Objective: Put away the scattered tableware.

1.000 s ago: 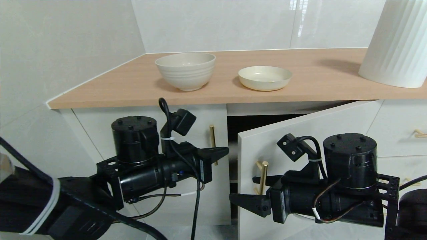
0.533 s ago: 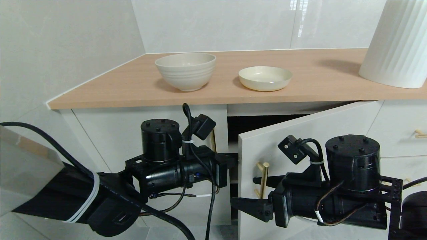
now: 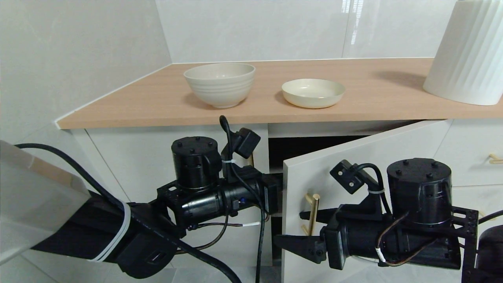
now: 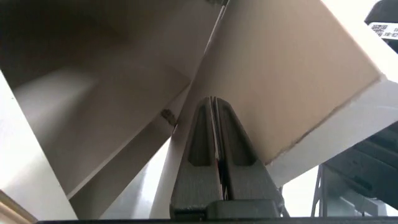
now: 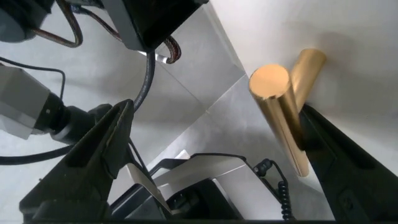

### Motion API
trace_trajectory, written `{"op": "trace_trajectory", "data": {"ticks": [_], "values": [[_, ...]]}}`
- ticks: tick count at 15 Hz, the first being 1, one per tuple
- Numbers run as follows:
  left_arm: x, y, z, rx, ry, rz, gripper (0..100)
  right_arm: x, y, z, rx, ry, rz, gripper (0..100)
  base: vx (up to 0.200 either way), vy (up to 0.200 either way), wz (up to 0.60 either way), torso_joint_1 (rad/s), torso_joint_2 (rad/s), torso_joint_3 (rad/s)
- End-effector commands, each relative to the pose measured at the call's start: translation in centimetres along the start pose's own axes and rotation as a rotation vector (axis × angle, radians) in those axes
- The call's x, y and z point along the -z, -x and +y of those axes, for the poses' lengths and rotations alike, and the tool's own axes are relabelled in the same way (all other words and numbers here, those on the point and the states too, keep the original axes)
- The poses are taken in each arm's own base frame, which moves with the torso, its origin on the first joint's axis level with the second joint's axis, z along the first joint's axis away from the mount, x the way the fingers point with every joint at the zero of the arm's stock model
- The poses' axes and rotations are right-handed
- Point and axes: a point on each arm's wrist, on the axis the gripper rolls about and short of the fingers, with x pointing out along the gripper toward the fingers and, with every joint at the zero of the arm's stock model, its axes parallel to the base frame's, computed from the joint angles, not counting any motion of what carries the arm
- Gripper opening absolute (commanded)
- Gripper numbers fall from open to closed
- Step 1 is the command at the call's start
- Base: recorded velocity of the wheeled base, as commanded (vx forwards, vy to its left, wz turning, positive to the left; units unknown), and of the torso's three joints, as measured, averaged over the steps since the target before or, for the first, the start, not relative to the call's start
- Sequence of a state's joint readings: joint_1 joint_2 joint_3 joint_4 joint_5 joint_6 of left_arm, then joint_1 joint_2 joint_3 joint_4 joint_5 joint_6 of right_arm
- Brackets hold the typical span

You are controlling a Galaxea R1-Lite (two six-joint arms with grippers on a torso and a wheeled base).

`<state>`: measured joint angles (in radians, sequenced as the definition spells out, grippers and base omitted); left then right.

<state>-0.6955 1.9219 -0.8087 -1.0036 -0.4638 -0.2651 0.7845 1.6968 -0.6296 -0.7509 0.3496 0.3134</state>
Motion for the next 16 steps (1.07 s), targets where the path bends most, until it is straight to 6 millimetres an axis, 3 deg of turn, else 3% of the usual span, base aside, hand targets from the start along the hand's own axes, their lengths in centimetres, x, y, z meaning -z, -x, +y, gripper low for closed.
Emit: {"op": "trace_trajectory", "data": {"ticks": [1, 7, 9, 13, 16], "values": [[0.0, 0.0, -0.3, 0.019, -0.001, 0.002, 0, -0.4, 0.3, -1.3, 0.061, 0.003, -0.023, 100, 0.000, 0.000, 0.00, 0.000, 0.00, 0.000], [0.3, -0.4, -0.9, 0.040, 0.002, 0.013, 0, -1.7, 2.5, -5.5, 0.213, 0.010, -0.093, 100, 0.000, 0.000, 0.00, 0.000, 0.00, 0.000], [0.3, -0.5, -0.9, 0.042, 0.002, 0.014, 0, -1.8, 3.2, -5.6, 0.230, 0.008, -0.106, 100, 0.000, 0.000, 0.00, 0.000, 0.00, 0.000], [-0.7, -0.7, -1.4, 0.064, 0.093, -0.040, 0, 2.0, 8.4, -4.9, 0.299, -0.046, -0.070, 100, 0.000, 0.000, 0.00, 0.000, 0.00, 0.000], [-0.2, -1.2, -1.7, 0.085, 0.109, -0.037, 0, 3.0, 11.0, -3.7, 0.314, -0.040, -0.106, 100, 0.000, 0.000, 0.00, 0.000, 0.00, 0.000]]}}
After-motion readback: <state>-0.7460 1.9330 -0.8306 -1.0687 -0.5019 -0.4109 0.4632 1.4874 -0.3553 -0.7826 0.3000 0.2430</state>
